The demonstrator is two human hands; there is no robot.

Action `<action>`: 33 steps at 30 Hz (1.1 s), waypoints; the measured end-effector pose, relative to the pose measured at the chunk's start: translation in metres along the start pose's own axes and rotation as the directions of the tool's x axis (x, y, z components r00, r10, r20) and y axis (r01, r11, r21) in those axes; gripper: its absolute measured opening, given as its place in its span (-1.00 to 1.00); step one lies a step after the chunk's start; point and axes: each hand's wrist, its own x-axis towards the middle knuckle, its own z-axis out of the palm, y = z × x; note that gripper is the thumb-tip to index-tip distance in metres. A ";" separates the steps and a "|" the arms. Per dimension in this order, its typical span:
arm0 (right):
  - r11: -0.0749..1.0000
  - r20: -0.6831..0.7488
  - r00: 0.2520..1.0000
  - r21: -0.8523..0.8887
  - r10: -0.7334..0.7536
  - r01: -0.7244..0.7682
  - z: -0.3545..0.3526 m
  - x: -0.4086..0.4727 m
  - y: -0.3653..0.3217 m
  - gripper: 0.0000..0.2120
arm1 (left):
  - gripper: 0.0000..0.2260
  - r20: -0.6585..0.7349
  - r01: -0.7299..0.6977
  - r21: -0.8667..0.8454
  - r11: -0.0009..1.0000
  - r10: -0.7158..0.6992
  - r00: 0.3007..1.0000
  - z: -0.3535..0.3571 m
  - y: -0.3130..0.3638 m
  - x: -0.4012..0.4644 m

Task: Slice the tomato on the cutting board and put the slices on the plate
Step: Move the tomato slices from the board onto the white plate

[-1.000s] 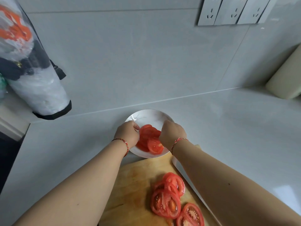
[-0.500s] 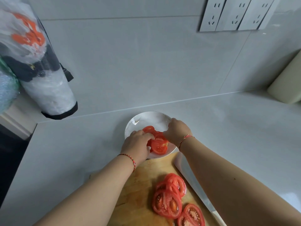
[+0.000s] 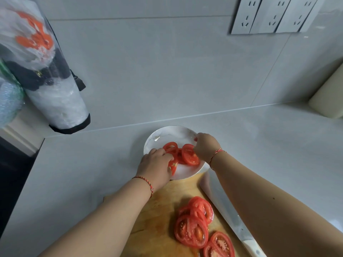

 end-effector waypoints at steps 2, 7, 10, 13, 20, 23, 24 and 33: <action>0.998 -0.065 0.997 0.043 -0.032 0.035 0.000 -0.010 0.006 -0.70 | -0.70 -0.101 -0.016 -0.092 0.996 0.007 0.995 -0.002 0.002 -0.008; 0.977 0.005 0.980 0.069 -0.201 0.200 -0.010 -0.073 0.018 -0.81 | -0.85 -0.166 -0.036 -0.347 0.937 -0.024 0.986 0.000 0.015 -0.048; 0.973 0.160 0.960 0.036 -0.230 0.228 -0.008 -0.113 0.028 -0.76 | -0.78 0.071 0.119 -0.434 0.893 -0.097 0.993 0.010 0.027 -0.075; 0.976 0.243 0.946 0.017 -0.215 0.218 -0.003 -0.143 0.038 -0.69 | -0.53 0.243 0.250 -0.336 0.908 -0.173 0.955 0.010 0.040 -0.093; 0.956 0.222 0.948 -0.131 -0.229 0.262 0.016 -0.170 0.044 -0.52 | -0.30 0.348 0.266 -0.135 0.954 -0.206 0.915 0.010 0.062 -0.108; 0.952 0.185 0.953 -0.148 -0.239 0.267 0.025 -0.173 0.042 -0.50 | -0.30 0.355 0.304 -0.148 0.941 -0.236 0.905 0.012 0.064 -0.109; 0.953 0.181 0.954 -0.141 -0.240 0.267 0.027 -0.173 0.041 -0.48 | -0.31 0.358 0.317 -0.162 0.934 -0.244 0.901 0.011 0.064 -0.110; 0.917 0.247 0.934 -0.241 -0.259 0.318 0.011 -0.183 0.062 -0.43 | -0.49 0.314 0.360 -0.354 0.863 -0.253 0.915 0.013 0.065 -0.117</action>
